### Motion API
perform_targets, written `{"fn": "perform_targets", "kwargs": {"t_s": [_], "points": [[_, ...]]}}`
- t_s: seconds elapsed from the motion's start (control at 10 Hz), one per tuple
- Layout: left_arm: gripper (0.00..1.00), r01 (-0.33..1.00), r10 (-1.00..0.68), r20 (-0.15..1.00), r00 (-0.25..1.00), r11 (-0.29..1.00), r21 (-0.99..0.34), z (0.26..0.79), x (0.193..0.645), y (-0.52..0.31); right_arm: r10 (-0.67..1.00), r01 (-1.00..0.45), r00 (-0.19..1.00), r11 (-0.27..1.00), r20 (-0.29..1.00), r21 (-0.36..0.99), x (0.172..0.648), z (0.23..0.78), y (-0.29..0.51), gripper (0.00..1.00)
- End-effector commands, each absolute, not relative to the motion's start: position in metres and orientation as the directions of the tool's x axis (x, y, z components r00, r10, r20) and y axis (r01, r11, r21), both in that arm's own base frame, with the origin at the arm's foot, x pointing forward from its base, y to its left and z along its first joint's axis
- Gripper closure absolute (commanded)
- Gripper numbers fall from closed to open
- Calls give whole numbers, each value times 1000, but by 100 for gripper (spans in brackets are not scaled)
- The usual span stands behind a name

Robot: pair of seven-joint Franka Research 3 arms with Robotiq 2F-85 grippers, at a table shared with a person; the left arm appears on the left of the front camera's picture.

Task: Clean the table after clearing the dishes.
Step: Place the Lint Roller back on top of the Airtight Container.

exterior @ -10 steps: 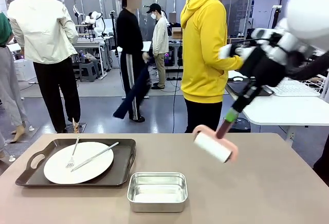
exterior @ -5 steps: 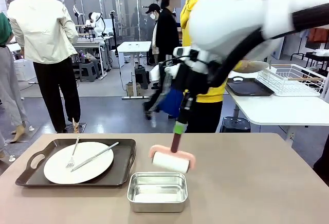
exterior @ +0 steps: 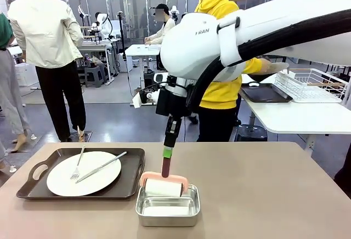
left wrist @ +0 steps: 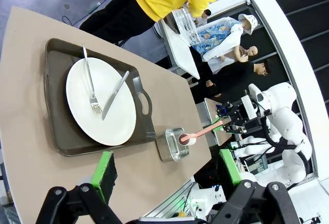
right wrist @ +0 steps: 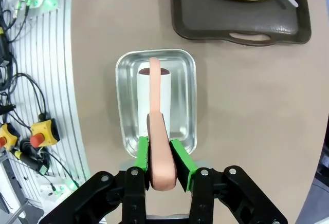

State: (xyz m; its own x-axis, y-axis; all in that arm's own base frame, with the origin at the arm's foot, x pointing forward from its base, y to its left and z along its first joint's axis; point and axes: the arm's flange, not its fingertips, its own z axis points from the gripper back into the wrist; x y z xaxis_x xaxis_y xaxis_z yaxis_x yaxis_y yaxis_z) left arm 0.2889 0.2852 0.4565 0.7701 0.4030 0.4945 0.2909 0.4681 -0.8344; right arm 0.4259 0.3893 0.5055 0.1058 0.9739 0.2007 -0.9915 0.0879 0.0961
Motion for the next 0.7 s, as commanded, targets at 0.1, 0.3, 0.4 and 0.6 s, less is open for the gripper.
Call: {"fn": "perform_targets", "kwargs": {"t_s": [0.1,0.3,0.4,0.6], "points": [[0,300,405,499,766,462,-835,459,286,286,978,-996,71,58,197,74,443,491,388,76],[0,300,405,499,766,462,-835,459,286,286,972,-990,107,85,209,109,452,475,389,76],[0,300,405,499,766,462,-835,459,286,286,970,-990,115,93,213,107,454,469,390,76],[0,300,405,499,766,462,-835,459,286,286,973,-989,134,119,190,89,466,452,394,76]]}}
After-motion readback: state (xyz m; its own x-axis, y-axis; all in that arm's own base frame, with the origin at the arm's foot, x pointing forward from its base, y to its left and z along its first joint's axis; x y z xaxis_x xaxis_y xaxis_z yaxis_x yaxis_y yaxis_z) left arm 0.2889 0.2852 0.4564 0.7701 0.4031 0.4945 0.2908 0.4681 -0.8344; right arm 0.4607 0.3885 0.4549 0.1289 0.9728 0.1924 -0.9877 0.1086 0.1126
